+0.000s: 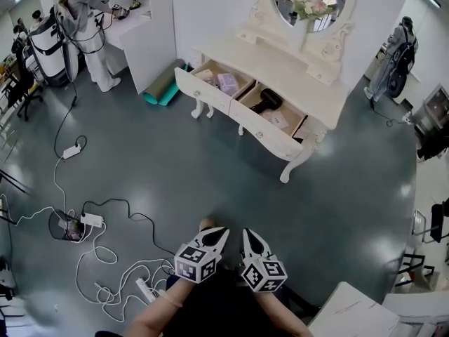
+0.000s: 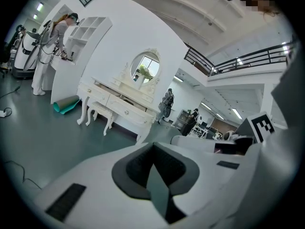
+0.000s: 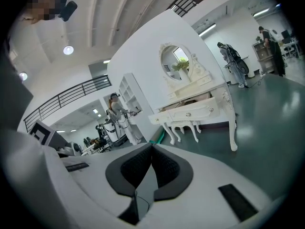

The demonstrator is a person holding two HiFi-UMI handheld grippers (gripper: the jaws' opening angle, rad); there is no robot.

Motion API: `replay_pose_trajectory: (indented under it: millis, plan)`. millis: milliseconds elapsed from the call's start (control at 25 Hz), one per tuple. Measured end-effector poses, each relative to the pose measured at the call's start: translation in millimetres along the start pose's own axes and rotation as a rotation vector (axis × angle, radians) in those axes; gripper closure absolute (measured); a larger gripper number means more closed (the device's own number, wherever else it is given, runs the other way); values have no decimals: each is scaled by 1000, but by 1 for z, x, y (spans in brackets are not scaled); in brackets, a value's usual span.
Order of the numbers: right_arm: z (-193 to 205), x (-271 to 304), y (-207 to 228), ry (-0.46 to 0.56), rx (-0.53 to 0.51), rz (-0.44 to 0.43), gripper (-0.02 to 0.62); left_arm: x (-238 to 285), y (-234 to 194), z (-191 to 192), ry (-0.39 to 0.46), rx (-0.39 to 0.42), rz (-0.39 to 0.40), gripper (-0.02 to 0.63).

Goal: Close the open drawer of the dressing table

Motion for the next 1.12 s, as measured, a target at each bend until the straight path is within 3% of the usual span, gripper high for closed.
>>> replay_pose_trajectory:
  millis: [1120]
  plan:
    - [-45,206,10,9,-56,-2,580,141,-119,-126,17,49,26,580]
Point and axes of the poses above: the fingertips, and each gripper's own axes: x forward along the fingers, y to its right, z out of its underside, the point moved 9 cm from there along -x, backward along the fingers, and after that the axes turned 14 degrees about y, right-handed, at the moved point
